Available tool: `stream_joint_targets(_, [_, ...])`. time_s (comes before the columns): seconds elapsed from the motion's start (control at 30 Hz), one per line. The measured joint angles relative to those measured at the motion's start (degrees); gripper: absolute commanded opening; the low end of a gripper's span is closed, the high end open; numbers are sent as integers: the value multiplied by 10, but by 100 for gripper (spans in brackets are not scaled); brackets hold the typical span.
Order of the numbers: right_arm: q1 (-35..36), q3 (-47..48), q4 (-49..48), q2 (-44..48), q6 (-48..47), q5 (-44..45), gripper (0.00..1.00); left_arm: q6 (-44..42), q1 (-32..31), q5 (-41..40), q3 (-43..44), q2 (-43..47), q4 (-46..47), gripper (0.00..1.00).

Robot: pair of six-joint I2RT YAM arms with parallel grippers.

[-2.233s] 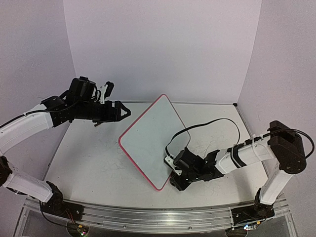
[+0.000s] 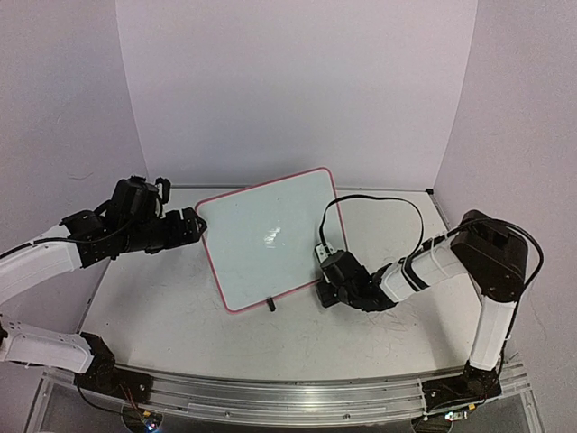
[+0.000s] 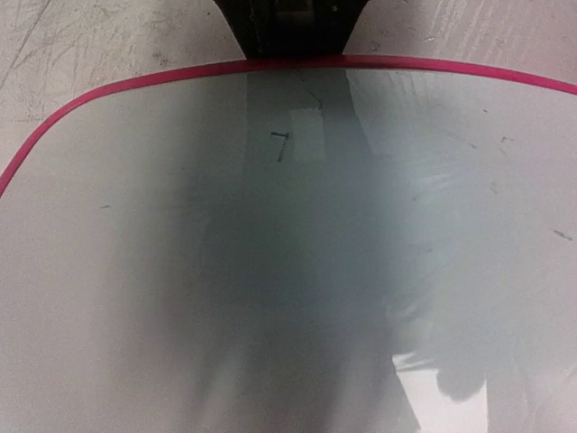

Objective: Write a sentence on the whiteboard
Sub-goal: Adjust the whiteboard stand at the center of the board.

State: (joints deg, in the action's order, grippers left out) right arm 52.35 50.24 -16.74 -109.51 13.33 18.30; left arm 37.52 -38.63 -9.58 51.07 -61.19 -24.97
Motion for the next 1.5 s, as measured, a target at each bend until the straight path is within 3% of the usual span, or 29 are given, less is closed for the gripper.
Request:
stream_joint_targets(0.27, [5, -37, -48, 8, 17, 16, 0, -2, 0, 5, 0, 5, 0, 91])
stream_joint_targets(0.73, [-3, -204, -68, 126, 130, 72, 0, -32, 0, 15, 2, 6, 33, 94])
stream_joint_targets(0.77, [-3, -204, -68, 126, 133, 72, 2, -32, 0, 15, 2, 3, 35, 94])
stream_joint_targets(0.97, [-4, -209, -66, 132, 151, 79, 34, -34, 6, 9, 7, -7, 40, 97])
stream_joint_targets(1.1, [-10, -212, -44, 151, 167, 87, 47, -38, 38, 6, 16, -7, 40, 96])
stream_joint_targets(1.33, [-12, -215, 6, 231, 194, 63, 65, -43, 65, 82, 14, -34, 62, 70])
stream_joint_targets(1.5, [-3, -219, 69, 341, 224, 48, 77, -20, 33, 84, -9, -79, 88, 67])
